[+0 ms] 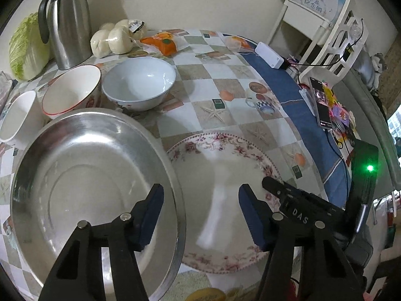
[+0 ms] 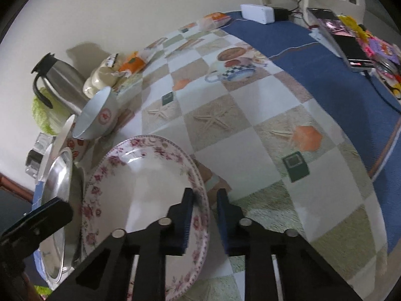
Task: Organize plates and bowls
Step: 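Move both grippers to the floral plate rim and close on it, then lift the floral plate on edge with both grippers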
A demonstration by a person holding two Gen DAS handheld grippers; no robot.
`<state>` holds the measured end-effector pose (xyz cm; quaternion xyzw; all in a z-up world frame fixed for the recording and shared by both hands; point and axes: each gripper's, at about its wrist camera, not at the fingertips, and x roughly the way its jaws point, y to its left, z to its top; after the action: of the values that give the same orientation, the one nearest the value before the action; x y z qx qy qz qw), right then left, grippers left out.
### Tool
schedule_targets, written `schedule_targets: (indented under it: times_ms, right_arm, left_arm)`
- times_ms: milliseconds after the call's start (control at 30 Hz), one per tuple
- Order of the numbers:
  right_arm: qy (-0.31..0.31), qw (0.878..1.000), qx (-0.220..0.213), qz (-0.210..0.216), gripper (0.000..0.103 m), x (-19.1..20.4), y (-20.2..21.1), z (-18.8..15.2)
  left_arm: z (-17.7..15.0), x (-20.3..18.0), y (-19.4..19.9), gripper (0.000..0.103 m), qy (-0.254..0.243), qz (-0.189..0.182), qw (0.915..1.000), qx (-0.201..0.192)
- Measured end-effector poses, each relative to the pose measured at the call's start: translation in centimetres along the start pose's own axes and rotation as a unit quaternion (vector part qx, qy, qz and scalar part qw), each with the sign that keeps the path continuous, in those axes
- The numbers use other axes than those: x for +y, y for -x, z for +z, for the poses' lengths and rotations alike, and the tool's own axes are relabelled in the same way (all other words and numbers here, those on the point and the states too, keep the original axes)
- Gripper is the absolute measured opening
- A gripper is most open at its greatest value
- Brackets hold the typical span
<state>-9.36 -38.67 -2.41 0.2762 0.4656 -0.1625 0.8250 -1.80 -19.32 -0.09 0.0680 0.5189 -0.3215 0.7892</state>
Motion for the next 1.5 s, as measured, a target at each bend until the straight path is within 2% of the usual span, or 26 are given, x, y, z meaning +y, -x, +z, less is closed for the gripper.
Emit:
schedule_targets:
  times_ms: [267,500,600,733,867,1000,1100,1500]
  right_arm:
    - [0.016,1.0,-0.014,0.0,0.018,-0.8,-0.3,1.3]
    - [0.018,1.0,-0.021,0.006,0.018,-2.1,-0.7,2.7]
    - [0.014,1.0,-0.024,0.014,0.018,-2.6,-0.9,3.3]
    - [0.015,0.999,-0.032,0.008,0.018,-3.5,-1.1,4.2]
    - [0.009,0.999,-0.038,-0.001,0.018,-4.9,-1.0,5.2]
    - [-0.001,0.999,-0.043,-0.006,0.018,-6.6,-0.7,5.9]
    - [-0.004,0.999,-0.046,-0.01,0.018,-7.5,-0.5,6.3]
    - [-0.012,0.999,-0.049,-0.007,0.018,-9.9,-0.1,6.9]
  left_arm:
    - [1.4,-1.0,-1.2,0.061,-0.015,0.007,0.9999,0.0]
    - [1.9,-1.8,-1.8,0.061,-0.033,0.033,0.9989,-0.003]
    - [2.2,-2.3,-1.3,0.061,-0.038,0.029,0.9988,-0.011]
    - [2.4,-4.3,-1.2,0.061,-0.057,0.006,0.9983,-0.013]
    - [2.6,-5.7,-2.3,0.057,-0.064,-0.008,0.9979,0.002]
    - [2.8,-6.4,-3.8,0.056,-0.07,0.005,0.9974,0.018]
    - [2.9,-6.6,-4.6,0.047,-0.063,0.005,0.9975,0.031]
    - [2.9,-7.3,-8.7,0.04,-0.053,0.034,0.9953,0.073]
